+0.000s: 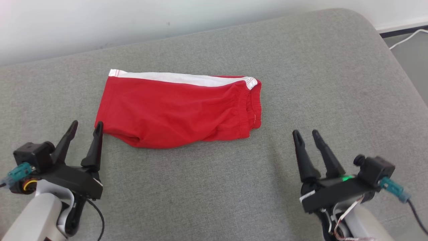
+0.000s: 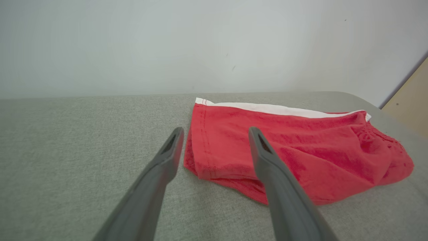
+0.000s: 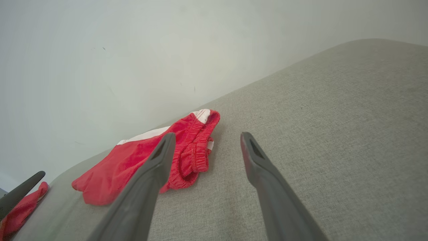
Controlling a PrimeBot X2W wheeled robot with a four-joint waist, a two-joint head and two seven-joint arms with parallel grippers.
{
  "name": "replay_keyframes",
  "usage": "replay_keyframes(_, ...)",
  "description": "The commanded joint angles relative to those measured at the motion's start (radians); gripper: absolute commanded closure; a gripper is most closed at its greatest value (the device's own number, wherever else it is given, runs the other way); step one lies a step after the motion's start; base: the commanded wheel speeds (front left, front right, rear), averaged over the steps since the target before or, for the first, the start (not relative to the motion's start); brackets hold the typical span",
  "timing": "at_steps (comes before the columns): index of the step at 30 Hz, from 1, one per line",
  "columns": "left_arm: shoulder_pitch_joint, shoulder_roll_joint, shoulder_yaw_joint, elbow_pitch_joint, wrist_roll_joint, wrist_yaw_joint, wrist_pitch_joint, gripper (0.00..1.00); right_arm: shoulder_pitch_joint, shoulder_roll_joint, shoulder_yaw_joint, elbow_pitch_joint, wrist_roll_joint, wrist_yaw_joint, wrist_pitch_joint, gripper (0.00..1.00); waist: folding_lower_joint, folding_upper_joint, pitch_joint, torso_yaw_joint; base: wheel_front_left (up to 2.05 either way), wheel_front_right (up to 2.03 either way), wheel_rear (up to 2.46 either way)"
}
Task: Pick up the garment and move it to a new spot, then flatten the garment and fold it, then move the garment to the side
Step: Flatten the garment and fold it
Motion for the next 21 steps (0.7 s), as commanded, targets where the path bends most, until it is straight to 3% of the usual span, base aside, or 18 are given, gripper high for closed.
replay_keyframes(1,0.018,-0.010,0.010,0.013,0.018,-0.009,-0.007,0.00,0.030,0.015,-0.009,-0.016,-0.018,0.000,-0.001,0.00,0.0001,0.0000,0.003,-0.006,0.00,0.00,0.00)
replay_keyframes(21,-0.097,-0.055,0.041,0.297,0.076,-0.081,-0.007,0.00,0.055,0.092,-0.027,-0.074,-0.093,0.000,0.037,0.00,0.0001,0.0000,0.078,-0.087,0.00,0.00,0.00)
